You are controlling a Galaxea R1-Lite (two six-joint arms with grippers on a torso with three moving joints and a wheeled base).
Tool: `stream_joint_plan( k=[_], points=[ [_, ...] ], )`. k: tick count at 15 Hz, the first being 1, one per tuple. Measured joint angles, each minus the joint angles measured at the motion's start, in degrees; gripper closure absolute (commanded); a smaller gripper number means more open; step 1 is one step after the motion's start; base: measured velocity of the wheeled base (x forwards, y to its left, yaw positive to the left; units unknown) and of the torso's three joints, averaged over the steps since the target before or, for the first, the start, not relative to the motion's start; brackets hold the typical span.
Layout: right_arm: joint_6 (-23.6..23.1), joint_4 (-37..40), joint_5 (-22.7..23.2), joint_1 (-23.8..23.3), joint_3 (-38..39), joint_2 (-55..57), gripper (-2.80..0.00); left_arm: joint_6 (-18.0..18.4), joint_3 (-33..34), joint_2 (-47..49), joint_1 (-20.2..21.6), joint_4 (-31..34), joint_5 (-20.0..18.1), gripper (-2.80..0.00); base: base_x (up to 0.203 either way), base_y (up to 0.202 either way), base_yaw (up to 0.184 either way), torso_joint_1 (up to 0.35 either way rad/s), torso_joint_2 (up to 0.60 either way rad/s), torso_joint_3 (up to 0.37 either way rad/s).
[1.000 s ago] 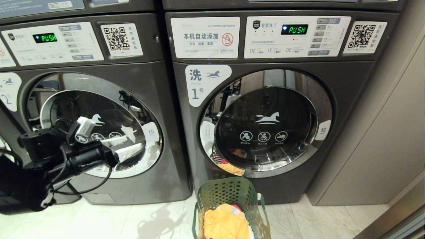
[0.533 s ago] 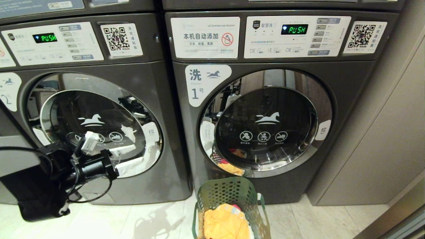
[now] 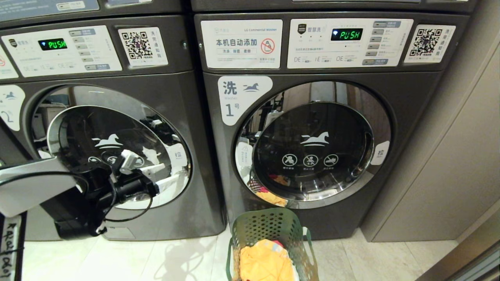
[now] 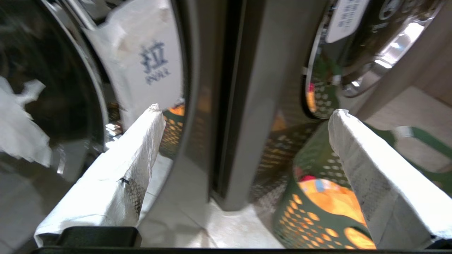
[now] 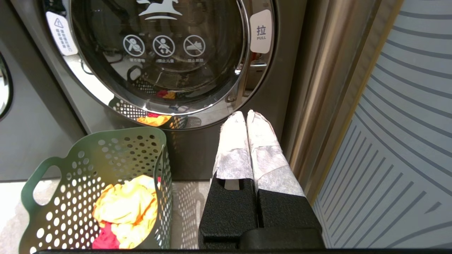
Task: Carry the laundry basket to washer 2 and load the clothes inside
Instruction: Open the lid of the washing machine
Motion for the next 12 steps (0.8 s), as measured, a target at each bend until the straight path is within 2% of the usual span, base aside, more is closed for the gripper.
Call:
stream_joint_plan(
  k=[2, 4, 5, 9, 12],
  points=[
    [0.0, 0.0, 0.02, 0.0, 0.0, 0.0, 0.0, 1.75, -3.95, 2.4, 0.4, 0.67, 1.63, -2.8, 0.0, 0.0, 0.0, 0.0, 0.0, 0.0],
    [0.0, 0.0, 0.0, 0.0, 0.0, 0.0, 0.0, 2.21, -6.9, 4.26, 0.88, 1.96, 5.82, -2.8, 0.0, 0.0, 0.0, 0.0, 0.0, 0.0],
    [0.0, 0.0, 0.01, 0.0, 0.0, 0.0, 0.0, 2.23, -8.06, 4.95, 0.96, 3.16, 6.55, -2.8, 0.0, 0.0, 0.0, 0.0, 0.0, 0.0],
    [0.0, 0.0, -0.01, 0.0, 0.0, 0.0, 0.0, 1.73, -14.42, 7.35, 1.0, 6.07, 6.2, -2.8, 0.0, 0.0, 0.0, 0.0, 0.0, 0.0],
    [-0.01, -0.01, 0.01, 0.0, 0.0, 0.0, 0.0, -1.73, -19.52, 8.89, 0.88, 7.94, 4.99, -2.8, 0.0, 0.0, 0.0, 0.0, 0.0, 0.0]
  ],
)
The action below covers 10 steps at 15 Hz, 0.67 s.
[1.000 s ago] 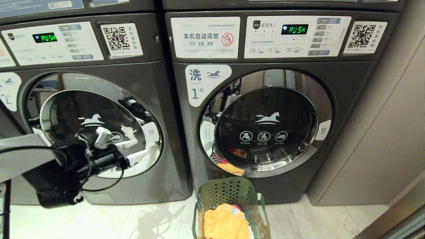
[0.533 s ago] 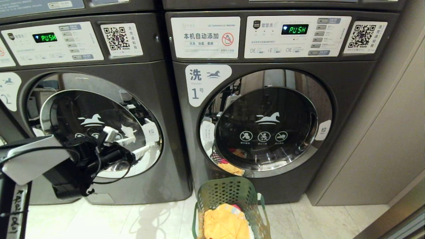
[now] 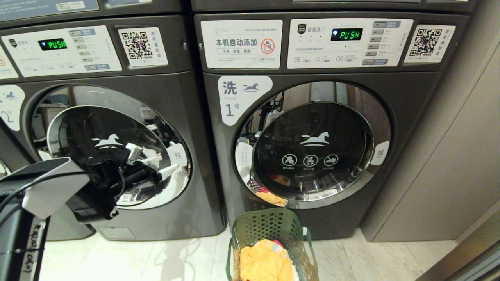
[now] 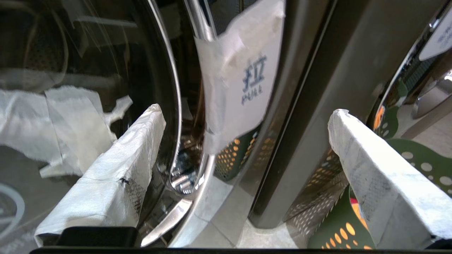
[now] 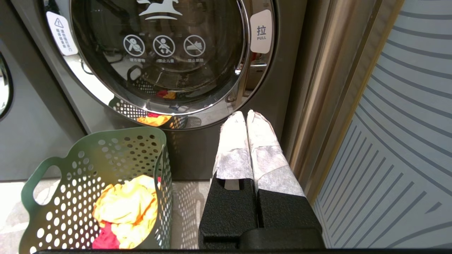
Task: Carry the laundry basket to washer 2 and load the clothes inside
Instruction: Open the lid of the washing machine
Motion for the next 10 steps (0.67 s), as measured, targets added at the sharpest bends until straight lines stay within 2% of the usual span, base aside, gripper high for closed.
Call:
stream_joint_plan(
  k=[5, 10],
  points=[
    [0.01, 0.0, 0.01, 0.0, 0.0, 0.0, 0.0, -2.64, -7.64, 2.17, -1.67, 3.09, -2.75, -2.8, 0.0, 0.0, 0.0, 0.0, 0.0, 0.0],
    [0.01, 0.01, -0.01, 0.0, 0.0, 0.0, 0.0, -2.61, -8.57, 3.68, -3.33, 3.1, -5.19, -2.8, 0.0, 0.0, 0.0, 0.0, 0.0, 0.0]
  ],
)
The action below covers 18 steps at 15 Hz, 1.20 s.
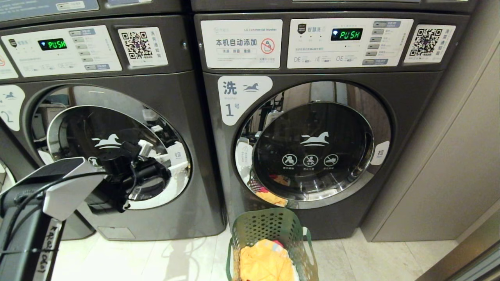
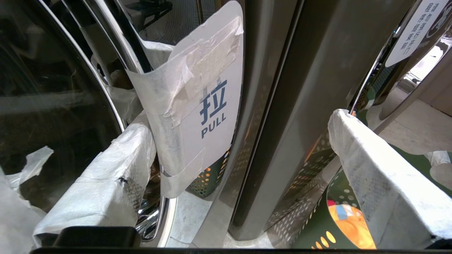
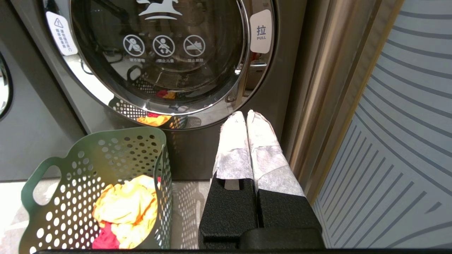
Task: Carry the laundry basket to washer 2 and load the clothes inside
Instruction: Open the lid of the washing machine
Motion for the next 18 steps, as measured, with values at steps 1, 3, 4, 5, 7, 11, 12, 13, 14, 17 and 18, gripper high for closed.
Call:
stream_joint_plan(
  k=[1, 3, 4, 5, 7, 11, 12, 13, 14, 17, 18],
  points=[
    [0.0, -0.01, 0.0, 0.0, 0.0, 0.0, 0.0, 0.02, -0.11, 0.29, -0.27, -0.04, -0.27, -2.8, 0.0, 0.0, 0.0, 0.0, 0.0, 0.0],
    [0.0, 0.0, 0.0, 0.0, 0.0, 0.0, 0.0, 0.07, -0.33, 0.84, -1.08, -0.12, -1.38, -2.8, 0.0, 0.0, 0.0, 0.0, 0.0, 0.0],
    [-0.01, 0.0, 0.02, 0.0, 0.0, 0.0, 0.0, 0.13, -0.4, 1.06, -1.39, -0.26, -2.62, -2.8, 0.0, 0.0, 0.0, 0.0, 0.0, 0.0],
    [0.0, 0.0, 0.02, 0.0, 0.0, 0.0, 0.0, 0.18, -0.48, 1.34, -1.65, -0.49, -4.29, -2.8, 0.0, 0.0, 0.0, 0.0, 0.0, 0.0],
    [0.0, 0.0, 0.01, 0.0, 0.0, 0.0, 0.0, 0.18, -1.09, 2.1, -2.05, -0.61, -6.95, -2.8, 0.0, 0.0, 0.0, 0.0, 0.0, 0.0],
    [0.0, 0.0, 0.02, 0.0, 0.0, 0.0, 0.0, -2.43, -6.39, 5.01, -2.48, -0.29, -8.53, -2.8, 0.0, 0.0, 0.0, 0.0, 0.0, 0.0],
    [0.0, -0.01, 0.02, 0.0, 0.0, 0.0, 0.0, -4.4, -7.94, 5.69, -2.65, -0.19, -8.76, -2.8, 0.0, 0.0, 0.0, 0.0, 0.0, 0.0],
    [0.0, -0.01, 0.02, 0.0, 0.0, 0.0, 0.0, -5.99, -9.21, 6.28, -2.9, -0.12, -8.99, -2.8, 0.0, 0.0, 0.0, 0.0, 0.0, 0.0],
    [-0.02, -0.01, 0.02, 0.0, 0.0, 0.0, 0.0, -6.88, -10.24, 6.86, -3.01, -0.14, -9.99, -2.8, 0.0, 0.0, 0.0, 0.0, 0.0, 0.0],
    [0.0, -0.01, 0.0, 0.0, 0.0, 0.0, 0.0, -8.19, -11.69, 7.91, -3.04, -0.45, -14.9, -2.8, 0.0, 0.0, 0.0, 0.0, 0.0, 0.0],
    [0.0, -0.01, -0.01, 0.0, 0.0, 0.0, 0.0, -8.2, -11.75, 8.08, -3.03, -0.7, -15.24, -2.8, 0.0, 0.0, 0.0, 0.0, 0.0, 0.0]
  ],
)
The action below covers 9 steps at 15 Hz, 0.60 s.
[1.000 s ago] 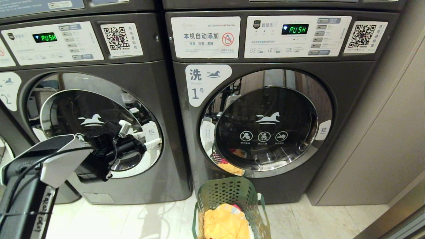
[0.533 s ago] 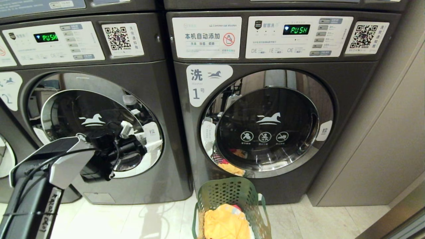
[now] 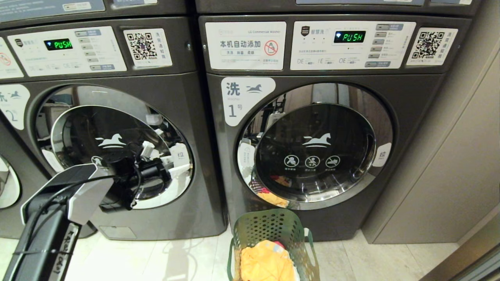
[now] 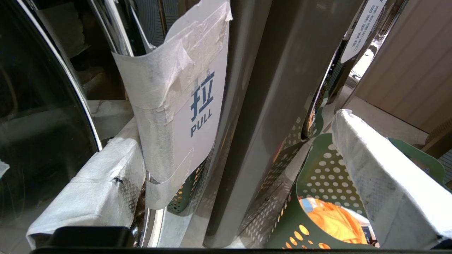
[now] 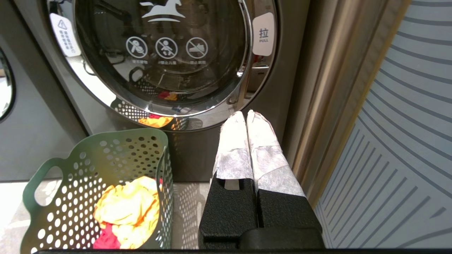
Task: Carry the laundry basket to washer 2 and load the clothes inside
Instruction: Open the lid of the washing machine
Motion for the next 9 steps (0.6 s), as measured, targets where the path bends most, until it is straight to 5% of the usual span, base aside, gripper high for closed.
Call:
stream_joint_plan(
  k=[6, 9],
  points=[
    [0.0, 0.0, 0.04, 0.0, 0.0, 0.0, 0.0, 0.14, 2.0, -0.15, 0.0, -3.22, -9.51, -2.8, 0.0, 0.0, 0.0, 0.0, 0.0, 0.0],
    [0.0, 0.0, 0.01, 0.0, 0.0, 0.0, 0.0, 0.07, 4.7, -0.55, 0.02, -5.85, -11.13, -2.8, 0.0, 0.0, 0.0, 0.0, 0.0, 0.0]
  ],
)
